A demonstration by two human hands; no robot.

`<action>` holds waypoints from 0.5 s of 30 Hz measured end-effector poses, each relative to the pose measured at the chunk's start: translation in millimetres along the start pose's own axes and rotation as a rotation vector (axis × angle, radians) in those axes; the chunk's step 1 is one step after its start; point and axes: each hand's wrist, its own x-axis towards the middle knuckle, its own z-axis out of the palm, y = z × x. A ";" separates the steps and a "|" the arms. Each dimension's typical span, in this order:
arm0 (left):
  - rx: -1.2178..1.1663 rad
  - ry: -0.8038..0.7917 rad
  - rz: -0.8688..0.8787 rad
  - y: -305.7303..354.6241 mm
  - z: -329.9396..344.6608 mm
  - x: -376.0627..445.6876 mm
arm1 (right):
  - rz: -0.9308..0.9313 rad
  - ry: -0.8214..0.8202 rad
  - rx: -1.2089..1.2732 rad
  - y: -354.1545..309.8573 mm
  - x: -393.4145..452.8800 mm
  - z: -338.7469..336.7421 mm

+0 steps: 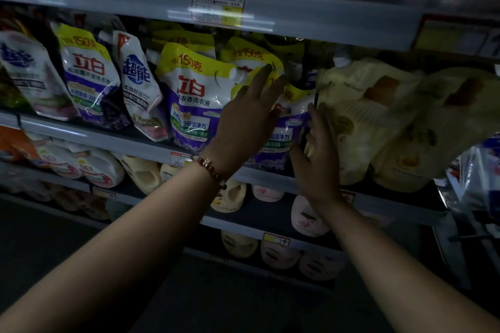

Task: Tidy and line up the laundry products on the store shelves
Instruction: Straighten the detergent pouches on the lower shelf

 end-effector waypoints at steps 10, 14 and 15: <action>-0.055 0.075 -0.008 -23.4 -1.3 44.0 | 0.844 -0.024 0.217 70.2 16.9 34.4; -0.244 0.111 -0.077 -44.4 -1.7 45.1 | 0.800 -0.017 0.126 79.3 22.9 35.3; -0.262 0.114 -0.090 -47.8 -1.0 45.0 | 0.780 -0.020 0.079 84.3 21.3 36.2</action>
